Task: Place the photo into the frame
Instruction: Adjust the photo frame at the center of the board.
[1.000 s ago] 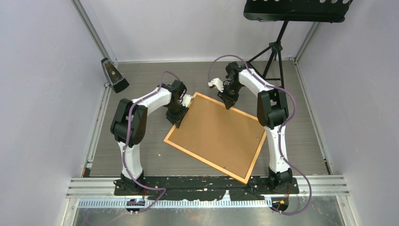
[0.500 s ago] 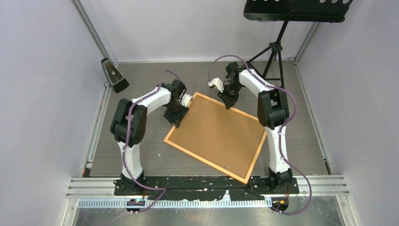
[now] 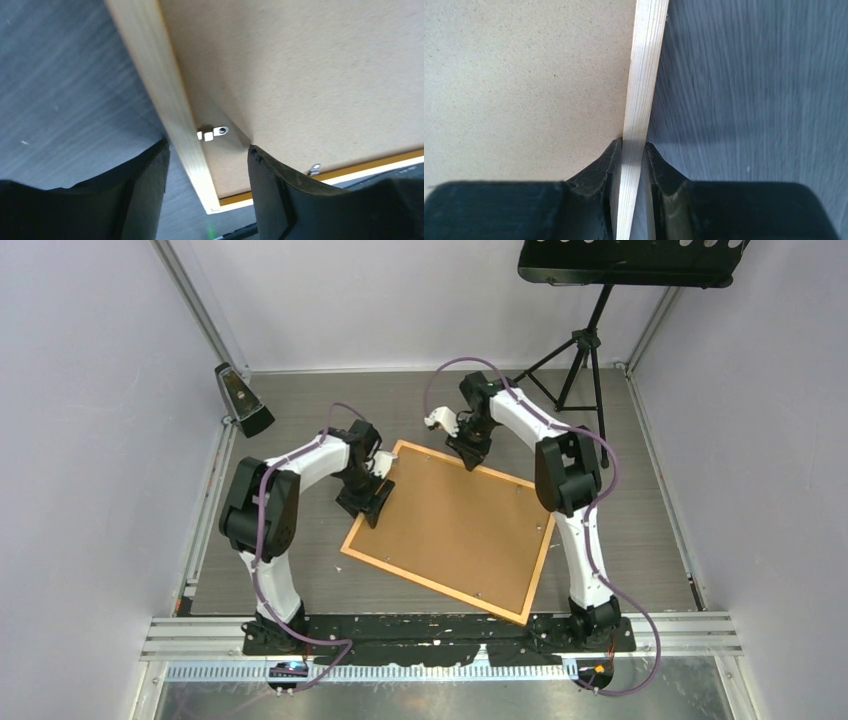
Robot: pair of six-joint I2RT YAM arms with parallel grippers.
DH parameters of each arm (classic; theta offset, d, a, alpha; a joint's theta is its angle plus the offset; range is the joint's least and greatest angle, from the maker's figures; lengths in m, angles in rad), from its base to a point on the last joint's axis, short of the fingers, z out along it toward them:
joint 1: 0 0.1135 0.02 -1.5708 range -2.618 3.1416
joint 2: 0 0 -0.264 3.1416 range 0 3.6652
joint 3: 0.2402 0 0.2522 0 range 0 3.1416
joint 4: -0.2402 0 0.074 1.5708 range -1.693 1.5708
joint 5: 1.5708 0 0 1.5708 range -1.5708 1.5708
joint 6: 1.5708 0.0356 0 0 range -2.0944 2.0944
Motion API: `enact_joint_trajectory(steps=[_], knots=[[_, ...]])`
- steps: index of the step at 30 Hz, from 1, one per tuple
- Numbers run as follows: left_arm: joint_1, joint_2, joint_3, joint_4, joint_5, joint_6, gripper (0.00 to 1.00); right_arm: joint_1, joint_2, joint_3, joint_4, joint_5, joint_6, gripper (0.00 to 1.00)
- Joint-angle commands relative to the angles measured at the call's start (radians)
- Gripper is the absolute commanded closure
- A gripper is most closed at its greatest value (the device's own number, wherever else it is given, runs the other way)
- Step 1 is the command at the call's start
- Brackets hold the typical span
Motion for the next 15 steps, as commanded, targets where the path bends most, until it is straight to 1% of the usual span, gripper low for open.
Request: enact_joint_trajectory(steps=[1, 6, 9, 10, 11, 12, 13, 15], knots=[[0.060, -0.092, -0.054, 0.011, 0.077, -0.016, 0.36, 0.074, 0.027, 0.129, 0.039, -0.025, -0.028, 0.94], [0.182, -0.187, -0.111, 0.030, 0.108, -0.022, 0.16, 0.128, 0.102, 0.270, 0.036, -0.035, -0.061, 0.94], [0.231, -0.237, -0.152, 0.041, 0.098, -0.015, 0.12, 0.163, 0.129, 0.338, 0.049, -0.047, -0.065, 0.92], [0.243, -0.250, -0.166, 0.045, 0.095, -0.014, 0.11, 0.168, 0.131, 0.352, 0.062, -0.049, -0.055, 0.85], [0.252, -0.259, -0.171, 0.048, 0.095, -0.013, 0.11, 0.178, 0.127, 0.354, 0.092, -0.050, -0.031, 0.81], [0.260, -0.263, -0.175, 0.049, 0.094, -0.014, 0.11, 0.181, 0.112, 0.349, 0.108, -0.055, -0.013, 0.67], [0.266, -0.265, -0.175, 0.049, 0.095, -0.015, 0.10, 0.185, 0.089, 0.342, 0.140, -0.058, 0.026, 0.61], [0.275, -0.266, -0.173, 0.051, 0.097, -0.018, 0.10, 0.185, 0.035, 0.299, 0.195, -0.054, 0.091, 0.44]])
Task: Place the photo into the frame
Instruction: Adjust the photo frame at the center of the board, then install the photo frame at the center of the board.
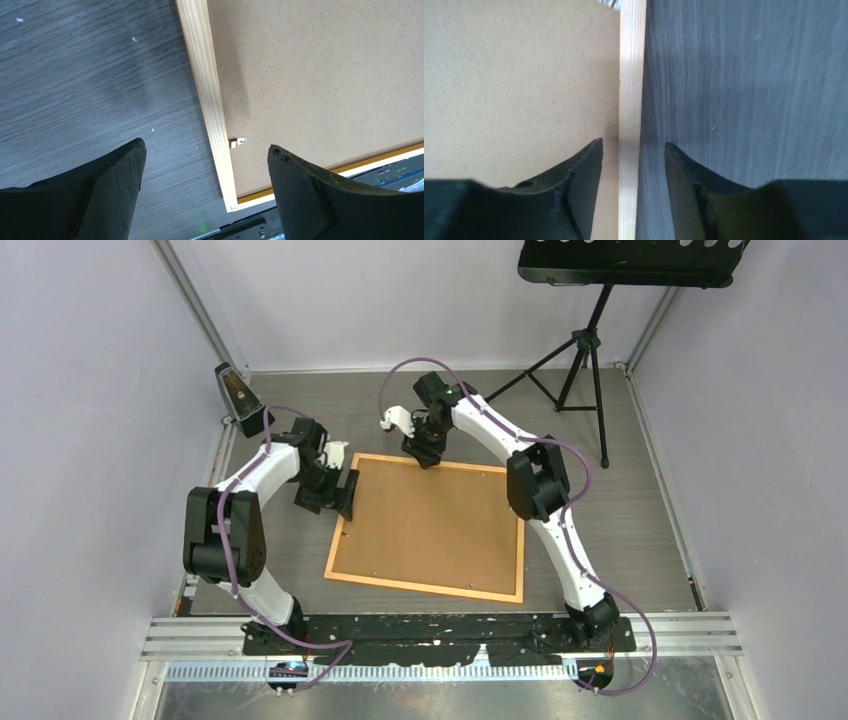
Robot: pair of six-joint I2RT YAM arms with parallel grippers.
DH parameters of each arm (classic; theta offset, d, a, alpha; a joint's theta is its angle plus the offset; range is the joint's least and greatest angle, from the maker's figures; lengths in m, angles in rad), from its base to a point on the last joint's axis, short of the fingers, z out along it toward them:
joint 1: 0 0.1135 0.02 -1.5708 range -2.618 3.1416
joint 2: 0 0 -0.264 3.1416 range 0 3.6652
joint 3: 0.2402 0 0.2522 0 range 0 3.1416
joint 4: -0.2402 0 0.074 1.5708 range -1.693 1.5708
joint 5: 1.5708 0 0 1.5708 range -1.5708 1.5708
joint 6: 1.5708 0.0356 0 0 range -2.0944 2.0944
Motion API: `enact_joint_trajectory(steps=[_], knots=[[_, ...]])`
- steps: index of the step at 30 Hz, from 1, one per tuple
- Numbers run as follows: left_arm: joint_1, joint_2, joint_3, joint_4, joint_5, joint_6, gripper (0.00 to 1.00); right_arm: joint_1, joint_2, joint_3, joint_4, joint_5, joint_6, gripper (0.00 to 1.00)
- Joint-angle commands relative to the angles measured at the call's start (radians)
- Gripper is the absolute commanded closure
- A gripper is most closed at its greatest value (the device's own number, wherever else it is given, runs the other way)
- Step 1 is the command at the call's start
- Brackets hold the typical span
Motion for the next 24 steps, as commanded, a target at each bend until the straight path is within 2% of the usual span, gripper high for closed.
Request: enact_joint_trajectory(steps=[1, 2, 6, 12, 19, 24], knots=[[0.014, -0.029, -0.003, 0.030, 0.027, -0.004, 0.10, 0.006, -0.142, -0.040, 0.166, -0.005, 0.117, 0.41], [0.016, -0.029, -0.002, 0.033, 0.030, -0.007, 0.10, 0.006, -0.192, -0.105, 0.212, 0.032, 0.161, 0.35], [0.020, -0.040, 0.004, 0.035, 0.045, -0.010, 0.10, -0.003, -0.369, -0.339, 0.332, 0.164, 0.283, 0.26], [0.021, -0.061, 0.013, 0.043, 0.035, -0.010, 0.09, -0.068, -0.611, -0.656, 0.389, 0.303, 0.467, 0.21], [0.021, -0.057, 0.042, 0.043, 0.017, -0.002, 0.09, -0.196, -0.832, -0.984, 0.453, 0.283, 0.629, 0.18], [0.021, -0.043, 0.052, 0.058, 0.008, -0.008, 0.09, -0.268, -0.896, -1.164, 0.518, 0.233, 0.708, 0.18]])
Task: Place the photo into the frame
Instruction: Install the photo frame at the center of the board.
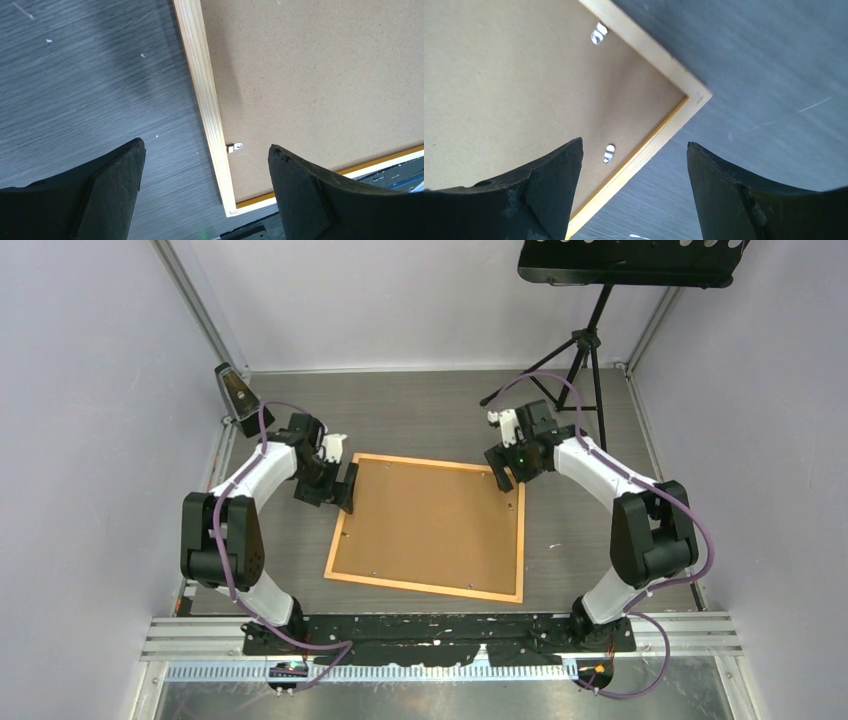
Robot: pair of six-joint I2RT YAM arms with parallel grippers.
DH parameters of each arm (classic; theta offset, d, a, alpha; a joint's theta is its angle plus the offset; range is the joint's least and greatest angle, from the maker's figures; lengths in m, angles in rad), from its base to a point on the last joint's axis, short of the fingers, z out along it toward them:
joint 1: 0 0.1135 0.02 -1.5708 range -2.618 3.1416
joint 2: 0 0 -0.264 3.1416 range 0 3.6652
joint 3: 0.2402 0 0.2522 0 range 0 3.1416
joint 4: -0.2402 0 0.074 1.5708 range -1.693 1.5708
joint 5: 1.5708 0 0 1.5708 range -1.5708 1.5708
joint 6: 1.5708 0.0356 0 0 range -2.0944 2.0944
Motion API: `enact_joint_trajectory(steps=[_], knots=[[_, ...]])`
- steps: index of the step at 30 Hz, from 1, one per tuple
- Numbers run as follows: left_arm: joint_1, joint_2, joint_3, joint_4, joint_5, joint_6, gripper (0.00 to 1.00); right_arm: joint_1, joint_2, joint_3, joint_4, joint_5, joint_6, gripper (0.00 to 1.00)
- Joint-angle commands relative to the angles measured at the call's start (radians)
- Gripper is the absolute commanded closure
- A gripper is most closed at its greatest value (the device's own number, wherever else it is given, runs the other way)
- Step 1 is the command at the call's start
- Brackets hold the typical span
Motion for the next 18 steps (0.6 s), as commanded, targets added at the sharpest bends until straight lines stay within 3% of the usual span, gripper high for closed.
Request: enact_joint_trajectory(steps=[1, 12, 18], knots=[[0.006, -0.009, 0.041, 0.034, -0.007, -0.008, 0.09, -0.028, -0.058, -0.099, 0.097, -0.034, 0.110, 0.18], [0.006, 0.003, 0.041, 0.032, -0.013, -0.015, 0.09, -0.102, 0.030, -0.133, 0.092, -0.107, 0.174, 0.19], [0.006, 0.014, 0.044, 0.030, -0.008, -0.015, 0.09, -0.114, 0.040, -0.144, 0.091, -0.122, 0.174, 0.24]])
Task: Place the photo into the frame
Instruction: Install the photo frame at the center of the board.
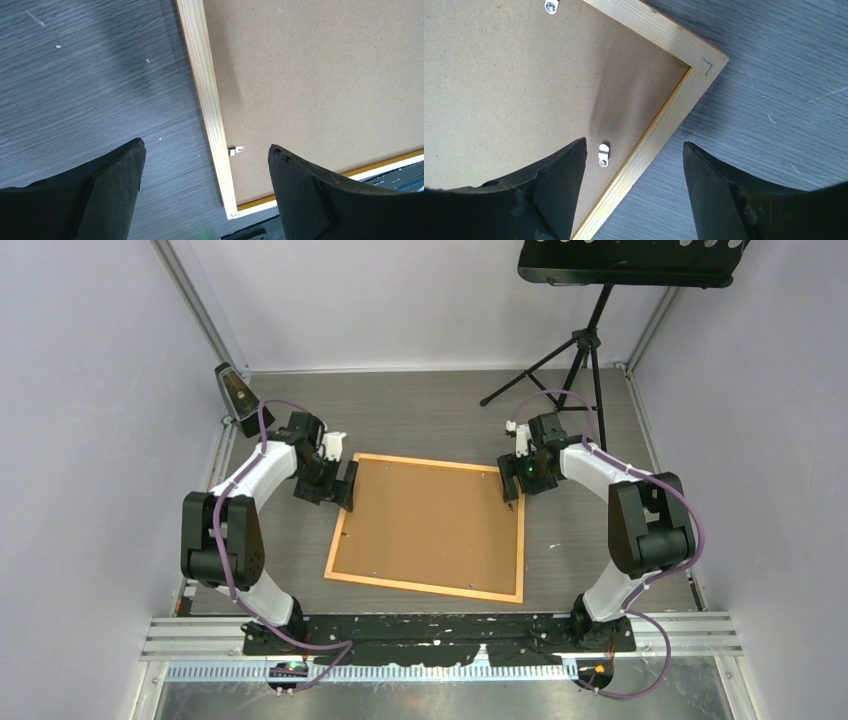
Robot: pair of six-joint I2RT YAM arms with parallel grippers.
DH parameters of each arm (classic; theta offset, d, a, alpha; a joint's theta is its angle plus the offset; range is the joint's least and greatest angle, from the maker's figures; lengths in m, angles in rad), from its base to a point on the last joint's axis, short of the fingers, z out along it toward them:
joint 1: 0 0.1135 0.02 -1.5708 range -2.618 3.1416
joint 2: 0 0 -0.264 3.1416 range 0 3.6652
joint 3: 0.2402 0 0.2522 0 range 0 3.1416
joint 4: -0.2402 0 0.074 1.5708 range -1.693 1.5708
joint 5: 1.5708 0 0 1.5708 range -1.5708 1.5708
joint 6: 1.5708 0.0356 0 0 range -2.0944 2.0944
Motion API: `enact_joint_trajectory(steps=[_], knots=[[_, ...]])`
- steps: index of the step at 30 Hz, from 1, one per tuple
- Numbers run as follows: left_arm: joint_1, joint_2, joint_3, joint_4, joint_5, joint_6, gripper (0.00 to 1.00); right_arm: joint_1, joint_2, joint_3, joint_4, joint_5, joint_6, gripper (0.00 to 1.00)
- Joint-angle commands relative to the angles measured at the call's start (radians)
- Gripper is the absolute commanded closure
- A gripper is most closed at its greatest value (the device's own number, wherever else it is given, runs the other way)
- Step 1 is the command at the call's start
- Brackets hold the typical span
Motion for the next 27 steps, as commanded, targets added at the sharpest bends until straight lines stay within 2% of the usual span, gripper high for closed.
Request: enact_joint_trajectory(steps=[1, 27], knots=[[0.006, 0.014, 0.035, 0.018, 0.003, -0.012, 0.09, -0.005, -0.003, -0.006, 0.024, -0.032, 0.014, 0.25], [0.006, 0.025, 0.039, 0.013, 0.013, -0.017, 0.10, 0.003, 0.023, -0.036, 0.014, -0.015, -0.014, 0.34]])
